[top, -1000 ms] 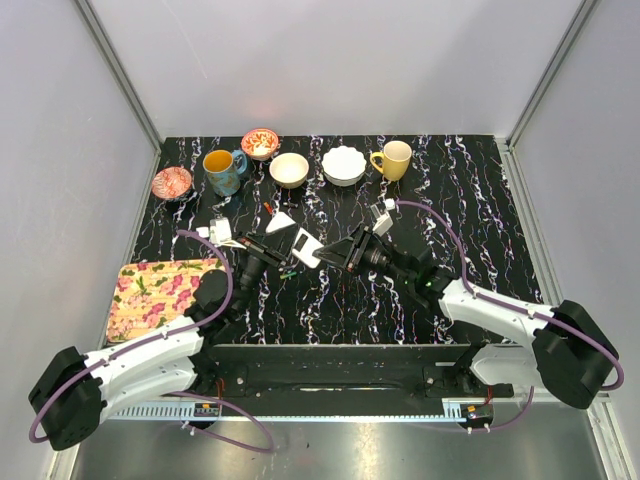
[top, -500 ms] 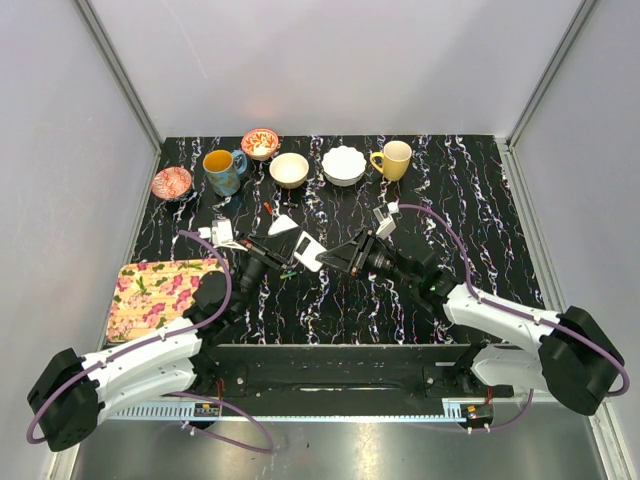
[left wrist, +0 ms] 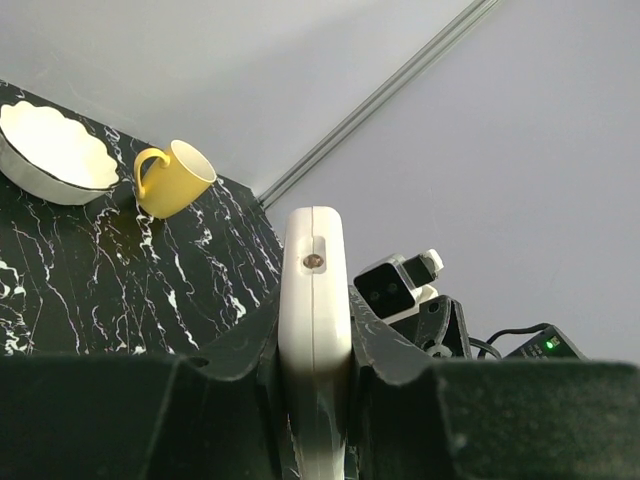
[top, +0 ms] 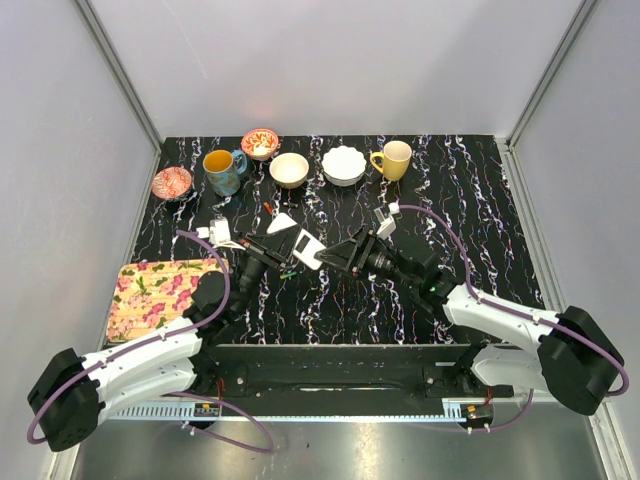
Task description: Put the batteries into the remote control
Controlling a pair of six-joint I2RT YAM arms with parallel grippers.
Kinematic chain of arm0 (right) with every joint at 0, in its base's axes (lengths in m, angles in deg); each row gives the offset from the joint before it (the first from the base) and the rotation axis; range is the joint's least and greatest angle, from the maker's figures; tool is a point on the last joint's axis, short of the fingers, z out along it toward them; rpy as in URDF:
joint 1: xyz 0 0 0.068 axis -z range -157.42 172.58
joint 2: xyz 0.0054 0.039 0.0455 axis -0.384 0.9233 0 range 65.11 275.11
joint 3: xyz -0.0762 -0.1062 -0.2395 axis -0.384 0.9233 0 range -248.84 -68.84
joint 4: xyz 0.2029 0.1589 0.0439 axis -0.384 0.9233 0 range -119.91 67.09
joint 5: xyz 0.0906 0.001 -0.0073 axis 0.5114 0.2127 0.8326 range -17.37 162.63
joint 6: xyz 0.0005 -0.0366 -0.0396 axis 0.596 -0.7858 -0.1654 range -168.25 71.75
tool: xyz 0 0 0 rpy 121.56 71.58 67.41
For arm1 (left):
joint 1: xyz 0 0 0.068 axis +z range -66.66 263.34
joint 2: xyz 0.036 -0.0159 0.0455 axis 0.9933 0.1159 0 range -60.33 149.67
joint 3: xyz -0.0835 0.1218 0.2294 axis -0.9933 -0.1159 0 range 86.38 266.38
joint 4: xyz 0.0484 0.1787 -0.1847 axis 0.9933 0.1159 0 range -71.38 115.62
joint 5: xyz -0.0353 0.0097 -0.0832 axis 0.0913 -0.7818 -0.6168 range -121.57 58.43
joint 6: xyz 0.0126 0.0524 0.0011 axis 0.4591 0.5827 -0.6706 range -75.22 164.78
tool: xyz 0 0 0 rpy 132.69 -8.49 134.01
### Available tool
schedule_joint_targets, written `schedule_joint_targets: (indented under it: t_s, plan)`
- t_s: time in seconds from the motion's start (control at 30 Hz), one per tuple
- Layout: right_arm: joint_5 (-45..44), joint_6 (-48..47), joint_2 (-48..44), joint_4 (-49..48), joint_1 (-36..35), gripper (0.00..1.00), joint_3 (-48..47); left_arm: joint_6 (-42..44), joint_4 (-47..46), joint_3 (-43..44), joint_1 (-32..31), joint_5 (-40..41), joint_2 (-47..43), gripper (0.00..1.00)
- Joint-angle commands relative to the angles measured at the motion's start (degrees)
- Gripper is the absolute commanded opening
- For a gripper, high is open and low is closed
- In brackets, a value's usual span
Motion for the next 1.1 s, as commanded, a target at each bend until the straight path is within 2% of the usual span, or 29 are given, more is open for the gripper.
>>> schedule_joint_targets:
  t_s: [0.0, 0.13, 0.47, 0.6, 0.63, 0.67, 0.77, 0.87, 0.97, 1.0, 1.07]
  plan:
    - [0.34, 0.52, -0.05, -5.43, 0.30, 0.61, -0.24, -1.10, -4.96, 1.58, 0.09, -1.36, 0.24, 0.00]
    - [0.78, -0.01, 1.01, -4.91, 0.30, 0.60, -1.74, -1.89, -5.75, 1.23, 0.09, -1.80, 0.95, 0.00]
    - [1.22, 0.25, 2.85, -5.08, 0.30, 0.44, -2.36, -1.98, -6.46, 1.50, 0.09, -2.85, 1.56, 0.00]
    - [1.48, 0.17, 3.55, -4.03, 0.39, 0.27, -2.88, -2.07, -7.07, 1.32, 0.09, -3.03, 1.74, 0.00]
    - [1.74, 0.17, 3.82, -3.50, 0.39, 0.19, -2.97, -1.81, -7.16, 1.32, 0.17, -2.94, 1.65, 0.00]
    - [1.83, 0.25, 3.91, -3.50, 0.39, 0.14, -2.88, -1.63, -6.81, 1.49, 0.09, -3.12, 1.65, 0.00]
    - [1.83, -0.01, 3.56, -2.53, 0.56, 0.07, -2.53, -0.93, -6.37, 1.76, 0.09, -2.59, 1.03, 0.00]
    - [2.27, -0.01, 3.47, -2.53, 0.65, 0.09, -2.27, -0.49, -6.37, 1.67, 0.09, -2.24, 0.77, 0.00]
    - [3.15, 0.17, 3.64, -2.53, 0.74, 0.30, -2.62, -0.49, -5.76, 1.93, 0.09, -2.59, 1.21, 0.00]
    - [3.32, 0.25, 3.64, -2.36, 0.74, 0.44, -3.05, -0.49, -5.32, 1.93, 0.17, -2.68, 1.38, 0.00]
    - [3.33, 0.08, 3.38, -0.96, 0.74, 0.52, -3.58, -0.84, -4.09, 1.93, 0.09, -2.68, 1.56, 0.00]
